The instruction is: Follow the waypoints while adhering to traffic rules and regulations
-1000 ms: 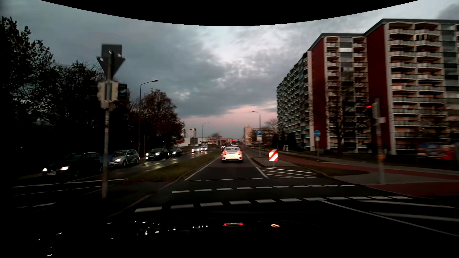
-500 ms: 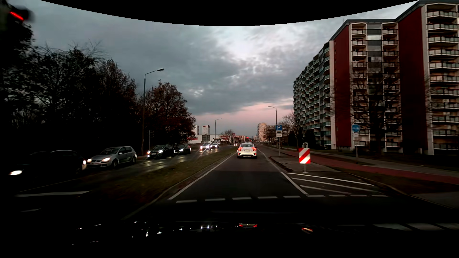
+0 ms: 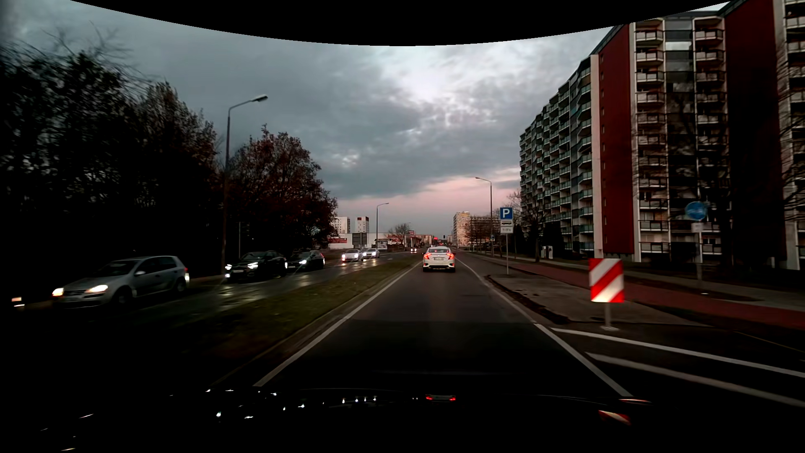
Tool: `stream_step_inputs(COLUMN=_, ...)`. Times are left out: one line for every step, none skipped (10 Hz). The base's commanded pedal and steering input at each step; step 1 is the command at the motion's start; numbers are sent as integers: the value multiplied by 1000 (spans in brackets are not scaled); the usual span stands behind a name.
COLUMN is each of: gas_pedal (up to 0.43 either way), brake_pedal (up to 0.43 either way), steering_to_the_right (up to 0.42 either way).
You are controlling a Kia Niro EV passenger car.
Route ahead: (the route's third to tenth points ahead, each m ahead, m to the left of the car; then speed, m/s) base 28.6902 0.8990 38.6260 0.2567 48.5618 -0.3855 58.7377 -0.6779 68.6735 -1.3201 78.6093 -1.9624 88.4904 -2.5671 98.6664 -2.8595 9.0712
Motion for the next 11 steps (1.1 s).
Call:
stream_step_inputs(gas_pedal=220, brake_pedal=0, steering_to_the_right=5)
stream_step_inputs(gas_pedal=240, brake_pedal=0, steering_to_the_right=5)
stream_step_inputs(gas_pedal=240, brake_pedal=0, steering_to_the_right=5)
stream_step_inputs(gas_pedal=240, brake_pedal=0, steering_to_the_right=7)
stream_step_inputs(gas_pedal=240, brake_pedal=0, steering_to_the_right=12)
stream_step_inputs(gas_pedal=240, brake_pedal=0, steering_to_the_right=14)
stream_step_inputs(gas_pedal=240, brake_pedal=0, steering_to_the_right=14)
stream_step_inputs(gas_pedal=240, brake_pedal=0, steering_to_the_right=16)
stream_step_inputs(gas_pedal=248, brake_pedal=0, steering_to_the_right=19)
stream_step_inputs(gas_pedal=248, brake_pedal=0, steering_to_the_right=19)
stream_step_inputs(gas_pedal=248, brake_pedal=0, steering_to_the_right=18)
